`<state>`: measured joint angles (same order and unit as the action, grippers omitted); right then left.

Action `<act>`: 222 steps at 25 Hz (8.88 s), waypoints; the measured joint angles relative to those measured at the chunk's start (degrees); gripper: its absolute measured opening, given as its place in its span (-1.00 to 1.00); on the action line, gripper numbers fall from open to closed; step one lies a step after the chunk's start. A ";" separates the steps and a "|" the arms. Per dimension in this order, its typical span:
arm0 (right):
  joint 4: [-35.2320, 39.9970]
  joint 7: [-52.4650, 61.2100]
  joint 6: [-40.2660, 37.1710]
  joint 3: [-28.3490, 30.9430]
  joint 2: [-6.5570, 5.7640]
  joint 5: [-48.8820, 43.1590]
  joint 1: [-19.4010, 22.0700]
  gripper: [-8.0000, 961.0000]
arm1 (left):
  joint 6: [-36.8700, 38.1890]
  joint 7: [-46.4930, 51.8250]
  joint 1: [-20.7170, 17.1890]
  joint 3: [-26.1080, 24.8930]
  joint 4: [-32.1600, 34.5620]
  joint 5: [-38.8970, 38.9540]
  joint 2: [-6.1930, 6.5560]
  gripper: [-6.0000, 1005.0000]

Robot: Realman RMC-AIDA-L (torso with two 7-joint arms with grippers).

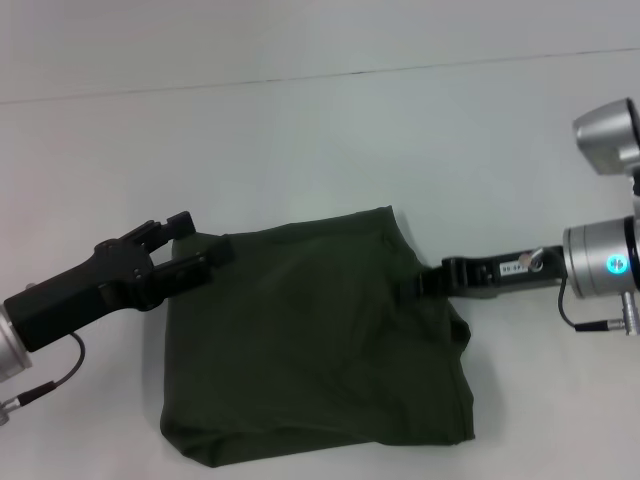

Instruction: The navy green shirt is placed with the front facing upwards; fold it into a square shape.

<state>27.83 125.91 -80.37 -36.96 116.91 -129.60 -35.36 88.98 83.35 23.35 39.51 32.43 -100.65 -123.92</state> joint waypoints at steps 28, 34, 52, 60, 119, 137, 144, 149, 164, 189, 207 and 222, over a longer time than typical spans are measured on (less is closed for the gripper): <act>-0.31 0.20 3.21 -0.43 -0.21 4.99 -1.23 -0.85 | 9.01 -1.35 -3.66 -3.20 4.02 -14.27 0.19 0.92; -0.32 0.16 3.22 -0.27 -0.03 5.03 -1.04 -0.85 | 7.71 -2.72 -3.14 -2.11 2.27 -14.99 -0.08 0.92; 0.02 0.32 3.41 0.12 0.24 5.14 -1.43 -0.84 | -2.03 -3.12 -0.27 5.76 -3.67 -16.59 -0.06 0.92; -0.13 0.37 6.67 0.38 1.08 6.26 -1.80 -0.84 | -2.35 -3.00 0.38 6.31 -4.48 -16.61 -0.07 0.92; 1.01 -6.44 4.02 -13.95 2.23 22.50 -3.69 0.22 | -1.81 -1.77 0.64 6.08 -4.32 -16.30 0.00 0.92; -1.99 0.72 14.77 -27.73 2.60 22.46 -6.16 -0.42 | -0.92 -1.94 0.90 5.81 -4.15 -16.03 0.00 0.92; -2.71 0.96 19.94 -28.31 2.62 22.47 -5.49 -0.42 | 0.79 -2.32 0.85 5.57 -3.98 -15.10 0.00 0.92; -2.59 0.64 20.84 -27.75 2.49 22.47 -5.10 -0.42 | 1.89 -2.46 0.89 5.58 -3.84 -14.57 0.13 0.92; 1.09 -6.53 4.78 -15.71 1.82 23.00 -1.28 -0.40 | 2.57 -2.40 0.81 5.58 -3.89 -14.49 0.08 0.92; 6.48 -6.38 -13.81 -5.10 -5.97 15.24 13.81 0.20 | 12.57 -3.75 -0.80 -0.43 -3.34 -15.00 0.62 0.92; 6.37 -5.13 -10.11 0.76 -5.24 5.63 13.06 0.28 | 12.29 -3.74 -0.73 -0.49 -3.33 -14.52 0.46 0.92; 4.14 -5.21 -6.88 -0.20 -3.45 5.34 10.18 0.23 | 12.27 -4.08 -0.68 -3.41 -3.06 -14.48 0.72 0.92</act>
<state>31.97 120.70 -87.25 -37.17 113.46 -124.26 -25.17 101.26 79.27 22.68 36.10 29.36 -115.13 -123.20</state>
